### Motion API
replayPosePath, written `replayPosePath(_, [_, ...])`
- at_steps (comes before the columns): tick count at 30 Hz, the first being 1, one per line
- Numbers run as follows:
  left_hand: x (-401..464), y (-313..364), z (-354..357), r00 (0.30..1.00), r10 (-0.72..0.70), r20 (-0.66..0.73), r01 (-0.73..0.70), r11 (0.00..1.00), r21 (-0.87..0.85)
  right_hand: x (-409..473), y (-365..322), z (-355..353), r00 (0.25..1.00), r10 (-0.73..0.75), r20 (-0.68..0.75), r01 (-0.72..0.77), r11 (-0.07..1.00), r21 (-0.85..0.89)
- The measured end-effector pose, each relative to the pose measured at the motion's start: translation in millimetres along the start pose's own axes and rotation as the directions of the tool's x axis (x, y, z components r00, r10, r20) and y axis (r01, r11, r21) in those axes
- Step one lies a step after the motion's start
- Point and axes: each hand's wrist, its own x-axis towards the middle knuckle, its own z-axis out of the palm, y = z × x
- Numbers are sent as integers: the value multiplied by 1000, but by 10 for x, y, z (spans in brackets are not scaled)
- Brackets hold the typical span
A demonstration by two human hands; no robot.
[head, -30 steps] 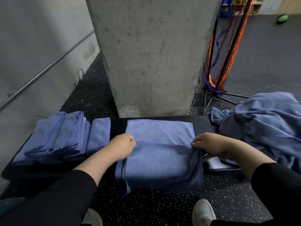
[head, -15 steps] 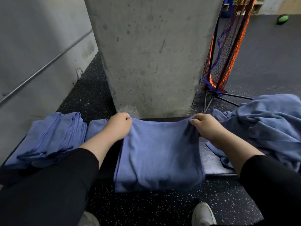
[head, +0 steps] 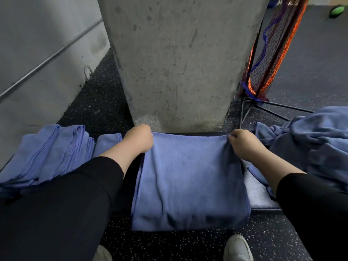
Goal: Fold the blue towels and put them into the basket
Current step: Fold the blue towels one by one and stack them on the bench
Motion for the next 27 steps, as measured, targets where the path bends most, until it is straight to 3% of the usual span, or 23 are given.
replayPosePath(7, [20,90,113,993,8,-120,5,994,109,57,-45,152,992,-34,-118,25,997,-73])
replayPosePath(11, [34,99,202,976,202,-85,-182,961,207,53,-29,192,991,-134,-2,130,969,-208])
replayPosePath(15, [68,82,217,964,263,-30,-248,936,252,94,-5,162,991,-119,65,133,947,-294])
replayPosePath(22, [0,89,207,954,296,-50,-279,936,217,85,-12,141,990,-110,91,128,965,-227])
replayPosePath(27, [-55,42,61,963,245,-111,-253,966,-61,38,-82,-92,995,-100,26,99,994,47])
